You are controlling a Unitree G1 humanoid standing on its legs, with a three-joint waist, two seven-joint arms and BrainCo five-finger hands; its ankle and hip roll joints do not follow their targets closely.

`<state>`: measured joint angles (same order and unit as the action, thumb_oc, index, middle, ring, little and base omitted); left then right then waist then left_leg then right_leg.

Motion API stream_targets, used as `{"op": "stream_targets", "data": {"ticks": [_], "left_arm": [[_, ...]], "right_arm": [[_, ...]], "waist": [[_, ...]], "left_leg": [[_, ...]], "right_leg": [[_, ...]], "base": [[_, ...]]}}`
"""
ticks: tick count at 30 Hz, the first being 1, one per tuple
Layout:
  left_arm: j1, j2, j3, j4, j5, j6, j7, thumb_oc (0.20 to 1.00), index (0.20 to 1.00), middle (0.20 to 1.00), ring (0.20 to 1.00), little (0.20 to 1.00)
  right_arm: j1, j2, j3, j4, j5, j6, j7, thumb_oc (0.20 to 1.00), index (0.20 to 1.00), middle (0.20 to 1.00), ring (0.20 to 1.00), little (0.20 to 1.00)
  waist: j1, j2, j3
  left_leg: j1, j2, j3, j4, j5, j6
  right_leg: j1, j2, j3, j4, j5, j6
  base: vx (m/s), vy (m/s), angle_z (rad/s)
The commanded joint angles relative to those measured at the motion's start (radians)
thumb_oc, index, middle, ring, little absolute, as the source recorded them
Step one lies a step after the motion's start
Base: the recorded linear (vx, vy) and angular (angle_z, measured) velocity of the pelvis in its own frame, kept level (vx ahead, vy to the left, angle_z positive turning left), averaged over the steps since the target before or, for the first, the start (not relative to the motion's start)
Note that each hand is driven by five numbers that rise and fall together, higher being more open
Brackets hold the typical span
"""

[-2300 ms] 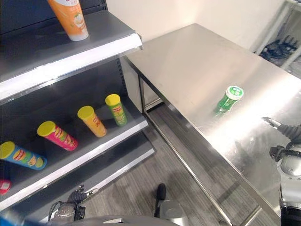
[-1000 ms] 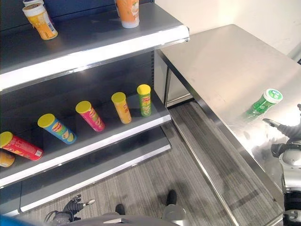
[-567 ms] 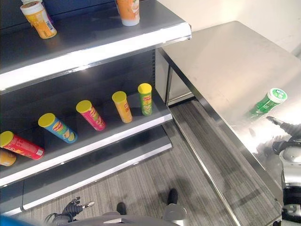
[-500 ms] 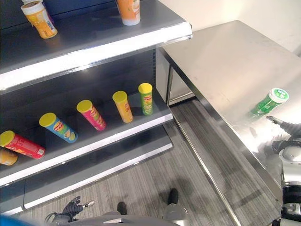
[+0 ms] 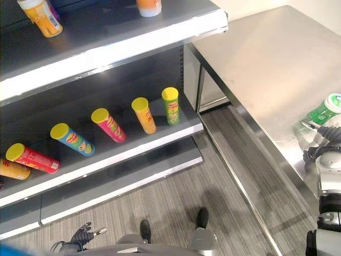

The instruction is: Put the goods on the table back onto the shelves and tidy them up.

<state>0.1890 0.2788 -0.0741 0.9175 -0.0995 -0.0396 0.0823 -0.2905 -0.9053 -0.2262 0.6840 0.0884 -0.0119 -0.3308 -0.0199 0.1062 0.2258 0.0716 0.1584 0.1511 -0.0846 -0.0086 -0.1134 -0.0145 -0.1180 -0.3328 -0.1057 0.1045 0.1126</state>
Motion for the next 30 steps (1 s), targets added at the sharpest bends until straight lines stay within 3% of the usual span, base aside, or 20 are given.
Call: {"op": "stream_targets", "data": {"ticks": [1, 16, 30], "left_arm": [[-0.034, 0.071, -0.036, 0.03, -0.013, -0.018, 0.021, 1.0, 1.0, 1.0, 1.0, 1.0], [-0.032, 0.066, -0.051, 0.028, -0.011, -0.018, 0.039, 1.0, 1.0, 1.0, 1.0, 1.0], [-0.033, 0.069, -0.065, 0.031, -0.023, -0.02, 0.036, 1.0, 1.0, 1.0, 1.0, 1.0]], "right_arm": [[-0.059, -0.074, 0.029, 0.001, -0.001, -0.027, -0.055, 1.0, 1.0, 1.0, 1.0, 1.0], [-0.101, -0.088, 0.002, 0.018, 0.004, -0.032, -0.135, 1.0, 1.0, 1.0, 1.0, 1.0], [-0.194, -0.124, 0.088, 0.125, 0.034, -0.024, -0.093, 1.0, 1.0, 1.0, 1.0, 1.0]], "waist": [[0.019, -0.083, -0.011], [0.022, -0.084, -0.012], [0.03, -0.091, -0.008]], "left_leg": [[-0.035, 0.012, -0.059, 0.002, 0.023, -0.058], [-0.023, 0.02, -0.072, -0.001, 0.018, -0.062], [-0.025, 0.025, -0.081, -0.003, 0.024, -0.066]], "right_leg": [[0.067, -0.029, -0.015, 0.018, -0.155, 0.053], [0.083, -0.018, -0.025, 0.018, -0.167, 0.049], [0.085, -0.012, -0.031, 0.018, -0.171, 0.045]], "base": [[0.0, 0.0, 0.0], [0.0, -0.006, 0.01], [0.0, -0.003, 0.01]]}}
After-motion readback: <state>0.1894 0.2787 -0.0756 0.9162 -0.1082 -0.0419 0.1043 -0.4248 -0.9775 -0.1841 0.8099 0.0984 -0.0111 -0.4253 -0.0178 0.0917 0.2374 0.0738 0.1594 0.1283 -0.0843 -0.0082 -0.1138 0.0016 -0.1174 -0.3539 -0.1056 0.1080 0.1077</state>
